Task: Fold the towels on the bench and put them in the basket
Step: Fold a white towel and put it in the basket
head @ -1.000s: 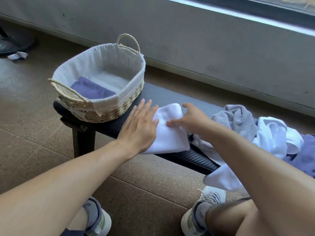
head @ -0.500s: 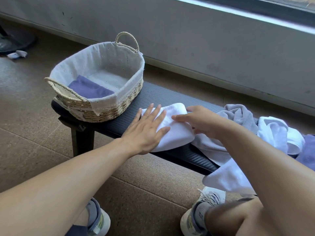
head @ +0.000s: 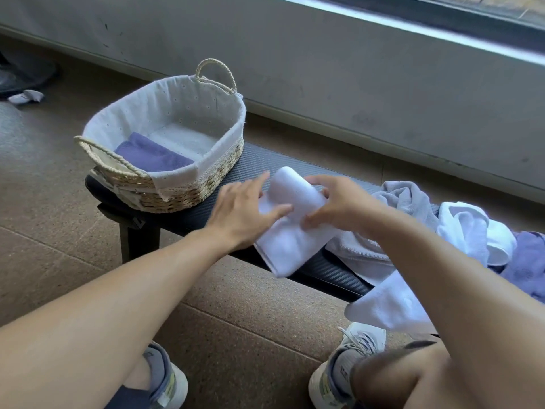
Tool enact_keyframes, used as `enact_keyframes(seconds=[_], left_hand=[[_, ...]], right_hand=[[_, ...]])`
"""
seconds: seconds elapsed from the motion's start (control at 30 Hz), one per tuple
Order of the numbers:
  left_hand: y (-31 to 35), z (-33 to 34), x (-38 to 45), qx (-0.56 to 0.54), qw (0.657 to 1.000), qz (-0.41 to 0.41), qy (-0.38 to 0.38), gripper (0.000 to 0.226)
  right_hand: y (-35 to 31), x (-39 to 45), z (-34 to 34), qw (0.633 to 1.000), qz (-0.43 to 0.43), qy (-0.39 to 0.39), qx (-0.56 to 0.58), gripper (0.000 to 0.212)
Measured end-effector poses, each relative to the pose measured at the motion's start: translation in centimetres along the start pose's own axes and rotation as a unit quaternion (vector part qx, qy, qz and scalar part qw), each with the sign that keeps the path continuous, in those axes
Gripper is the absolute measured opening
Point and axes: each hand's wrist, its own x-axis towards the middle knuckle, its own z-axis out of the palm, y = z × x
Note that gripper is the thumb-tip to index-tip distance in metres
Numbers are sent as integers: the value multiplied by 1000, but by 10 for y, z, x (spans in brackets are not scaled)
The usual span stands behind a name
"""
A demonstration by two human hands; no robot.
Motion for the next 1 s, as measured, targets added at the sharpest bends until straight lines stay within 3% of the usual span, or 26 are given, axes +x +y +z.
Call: enact_keyframes(seconds=[0.1,0.23,0.3,0.37,0.53,0.7,0.87,1.0], left_hand=[[1,-23,7,-185,981,-56,-33,101],[6,-29,2,-389,912,-71,-109,41],[11,-29,1,-483,864,-90,-107,30],[16,-31,2,-543,825,-117,-105,35],[20,-41,3,-586,779,-189,-118,44],[22,-51,0,-603,747,-221,-171,40],[13,-55,1,-561,768,-181,-251,49],[12,-56,3,-575,768,-169,-227,53]], right_hand=[[5,-7,-19,994,-78,-15,78,66],[8,-11,-24,974,-96,37,204,70],[11,-7,-22,952,-82,59,288,68],[14,-4,-22,926,-55,37,372,62],[19,-6,-16,926,-3,-133,354,50],[19,-3,-13,917,24,-110,384,47],[18,-5,-15,893,61,-131,426,48],[20,-5,-21,880,62,-135,451,35]])
